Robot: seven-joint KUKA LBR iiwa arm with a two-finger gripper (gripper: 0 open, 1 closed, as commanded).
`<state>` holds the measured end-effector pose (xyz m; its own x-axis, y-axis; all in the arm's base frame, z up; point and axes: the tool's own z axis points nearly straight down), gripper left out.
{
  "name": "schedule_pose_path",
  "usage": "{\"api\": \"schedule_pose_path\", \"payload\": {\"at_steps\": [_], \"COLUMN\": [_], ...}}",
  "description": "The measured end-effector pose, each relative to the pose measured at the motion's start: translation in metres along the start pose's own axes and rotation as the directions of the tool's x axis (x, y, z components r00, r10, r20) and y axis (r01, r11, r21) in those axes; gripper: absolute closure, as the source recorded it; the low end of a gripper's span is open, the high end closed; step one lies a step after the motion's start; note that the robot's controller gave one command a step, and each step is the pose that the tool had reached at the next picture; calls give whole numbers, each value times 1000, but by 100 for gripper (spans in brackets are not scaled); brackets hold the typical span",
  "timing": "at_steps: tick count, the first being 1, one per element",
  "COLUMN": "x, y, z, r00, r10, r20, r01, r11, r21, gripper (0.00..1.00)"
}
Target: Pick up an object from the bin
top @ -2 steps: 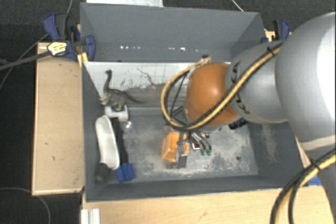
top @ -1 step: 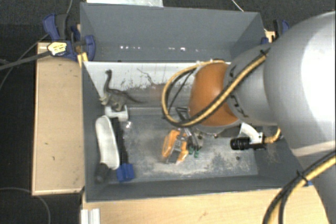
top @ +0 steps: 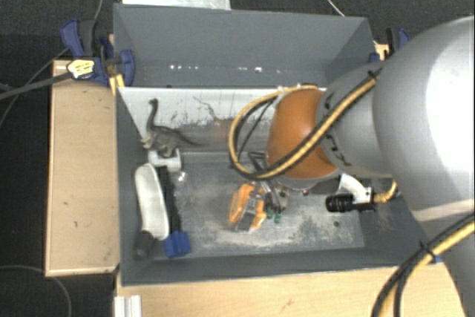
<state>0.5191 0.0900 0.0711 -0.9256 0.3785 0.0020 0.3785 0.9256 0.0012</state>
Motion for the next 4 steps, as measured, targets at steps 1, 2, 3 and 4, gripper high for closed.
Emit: {"api": "schedule_pose_path", "payload": {"at_steps": [1, 2, 3, 4], "x": [-14, -5, -23, -19], "y": [-10, 11, -15, -12], "z": [-37, -80, -64, -146], "r00": [1000, 1000, 1000, 1000], "r10": [7, 17, -7, 6], "r20": [5, 4, 5, 2], "r01": [-7, -17, 7, -6], "r11": [1000, 1000, 1000, 1000], "r21": [-2, -4, -1, -2], "gripper": [100, 100, 100, 100]}}
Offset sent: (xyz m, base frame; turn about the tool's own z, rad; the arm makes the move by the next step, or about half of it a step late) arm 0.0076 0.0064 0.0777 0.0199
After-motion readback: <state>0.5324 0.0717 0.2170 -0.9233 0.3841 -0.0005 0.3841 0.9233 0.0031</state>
